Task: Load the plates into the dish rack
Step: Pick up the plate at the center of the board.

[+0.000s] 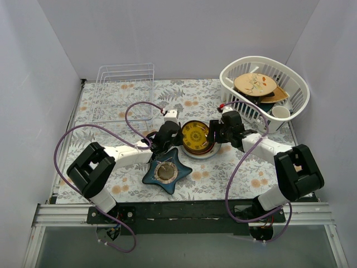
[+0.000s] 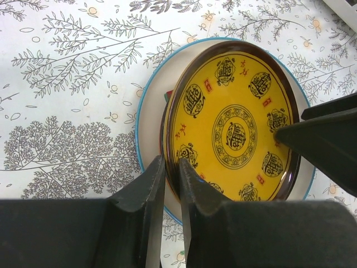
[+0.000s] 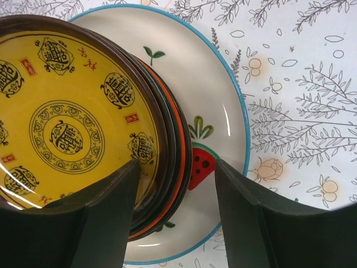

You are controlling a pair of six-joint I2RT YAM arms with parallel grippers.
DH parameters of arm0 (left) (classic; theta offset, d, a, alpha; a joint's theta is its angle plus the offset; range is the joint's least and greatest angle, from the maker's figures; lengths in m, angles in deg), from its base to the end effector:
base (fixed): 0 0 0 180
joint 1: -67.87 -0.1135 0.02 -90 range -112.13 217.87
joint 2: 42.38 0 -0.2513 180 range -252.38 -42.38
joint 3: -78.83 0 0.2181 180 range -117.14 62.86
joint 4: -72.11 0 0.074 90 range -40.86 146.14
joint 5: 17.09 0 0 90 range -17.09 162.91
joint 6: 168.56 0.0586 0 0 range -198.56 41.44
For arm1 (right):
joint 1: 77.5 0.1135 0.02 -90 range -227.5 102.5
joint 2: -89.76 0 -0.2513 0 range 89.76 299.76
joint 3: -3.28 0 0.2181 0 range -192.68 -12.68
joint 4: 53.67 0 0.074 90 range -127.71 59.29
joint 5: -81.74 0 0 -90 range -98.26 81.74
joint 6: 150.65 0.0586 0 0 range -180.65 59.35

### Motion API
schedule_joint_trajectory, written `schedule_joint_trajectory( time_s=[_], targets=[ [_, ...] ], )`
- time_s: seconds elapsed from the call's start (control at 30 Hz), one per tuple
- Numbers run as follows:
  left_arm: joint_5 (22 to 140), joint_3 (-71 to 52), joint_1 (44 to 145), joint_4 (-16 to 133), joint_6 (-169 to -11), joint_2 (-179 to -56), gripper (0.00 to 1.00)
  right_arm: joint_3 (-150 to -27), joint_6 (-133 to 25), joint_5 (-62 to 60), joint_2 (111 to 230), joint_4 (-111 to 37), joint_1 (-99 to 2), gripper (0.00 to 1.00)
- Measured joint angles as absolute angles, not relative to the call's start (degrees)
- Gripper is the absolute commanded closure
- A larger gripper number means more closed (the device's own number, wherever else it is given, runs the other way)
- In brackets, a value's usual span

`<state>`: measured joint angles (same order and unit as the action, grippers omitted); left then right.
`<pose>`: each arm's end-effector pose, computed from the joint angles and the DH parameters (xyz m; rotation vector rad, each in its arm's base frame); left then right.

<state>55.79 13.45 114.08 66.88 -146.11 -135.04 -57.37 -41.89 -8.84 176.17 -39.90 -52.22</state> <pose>0.2444 -0.2300 0.1947 -0.5926 2.1528 -0.8393 0.2742 0.1288 0.1851 -0.1249 2.2882 0.3942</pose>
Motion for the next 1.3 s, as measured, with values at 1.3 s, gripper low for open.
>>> schedule_joint_trajectory(
  time_s=[1.3],
  targets=[
    [58.48, 15.38, 112.1, 65.09, -147.2, -116.12, 1.0, -51.49, -43.35, -2.5, 150.42, -37.63, -55.46, 0.09]
  ],
)
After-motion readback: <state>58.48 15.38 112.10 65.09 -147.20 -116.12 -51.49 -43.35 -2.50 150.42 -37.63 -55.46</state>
